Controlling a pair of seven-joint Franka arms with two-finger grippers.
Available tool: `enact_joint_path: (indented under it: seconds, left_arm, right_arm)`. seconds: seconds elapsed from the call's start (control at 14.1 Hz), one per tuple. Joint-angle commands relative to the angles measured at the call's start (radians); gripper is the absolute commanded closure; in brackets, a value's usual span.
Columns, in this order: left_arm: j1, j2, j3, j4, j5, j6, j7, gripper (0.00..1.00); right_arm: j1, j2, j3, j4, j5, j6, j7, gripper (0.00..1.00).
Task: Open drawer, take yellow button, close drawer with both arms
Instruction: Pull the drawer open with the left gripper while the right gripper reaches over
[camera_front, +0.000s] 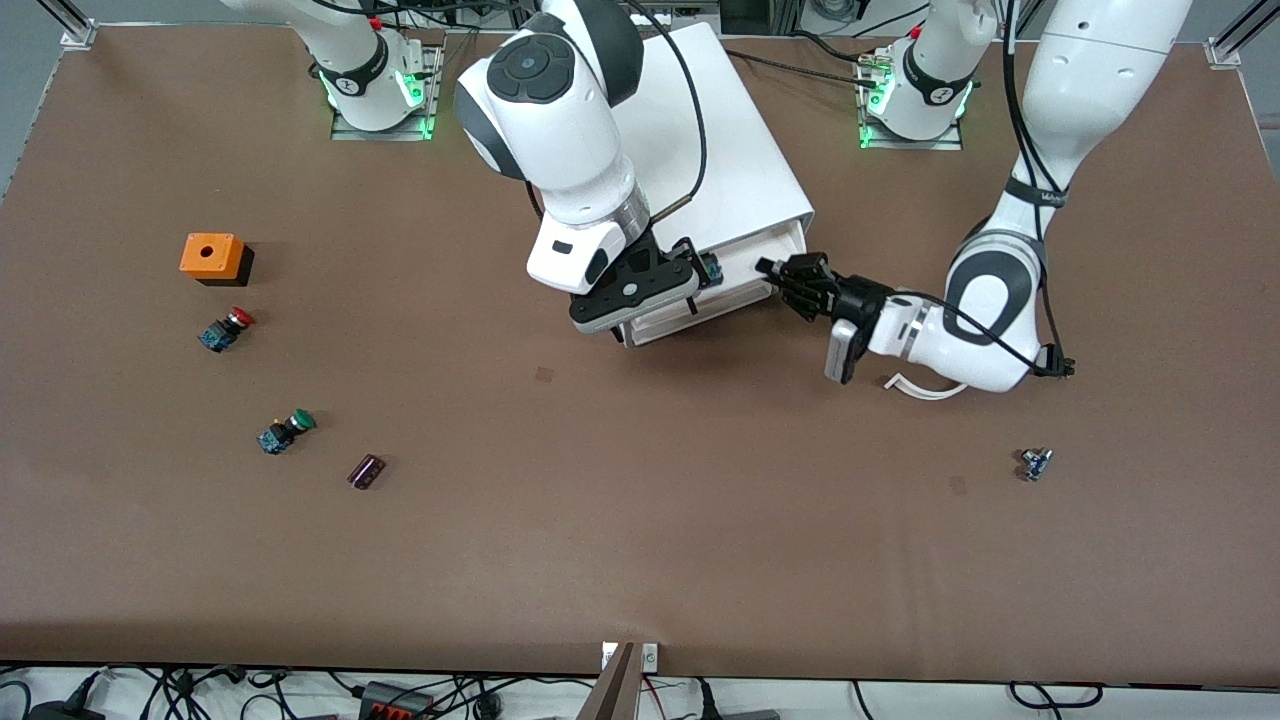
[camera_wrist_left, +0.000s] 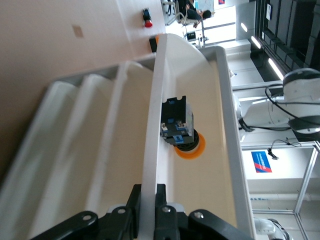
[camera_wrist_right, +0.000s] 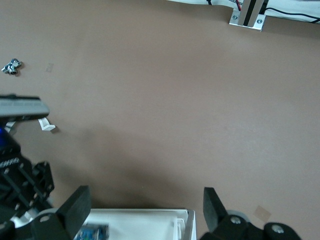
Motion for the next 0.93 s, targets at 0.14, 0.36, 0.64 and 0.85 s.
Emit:
enact_joint_path:
  seconds: [0.14, 0.36, 0.64, 0.85]
  left_arm:
    - [0.0, 0.166, 0.04, 0.231, 0.043, 0.004, -0.006, 0.96]
    - [0.002, 0.166, 0.048, 0.235, 0.043, 0.006, -0.007, 0.96]
    - [0.007, 0.164, 0.065, 0.258, 0.045, 0.004, -0.007, 0.96]
    - [0.008, 0.163, 0.077, 0.258, 0.045, 0.004, -0.007, 0.96]
  right_arm:
    - [0.021, 0.036, -0.014, 0.043, 0.006, 0.011, 0.022, 0.0]
    - [0.022, 0.042, -0.012, 0.043, 0.006, 0.026, 0.022, 0.0]
    - [0.022, 0.055, -0.009, 0.043, 0.007, 0.063, 0.024, 0.0]
    - [0.034, 0.061, -0.008, 0.045, 0.007, 0.07, 0.024, 0.0]
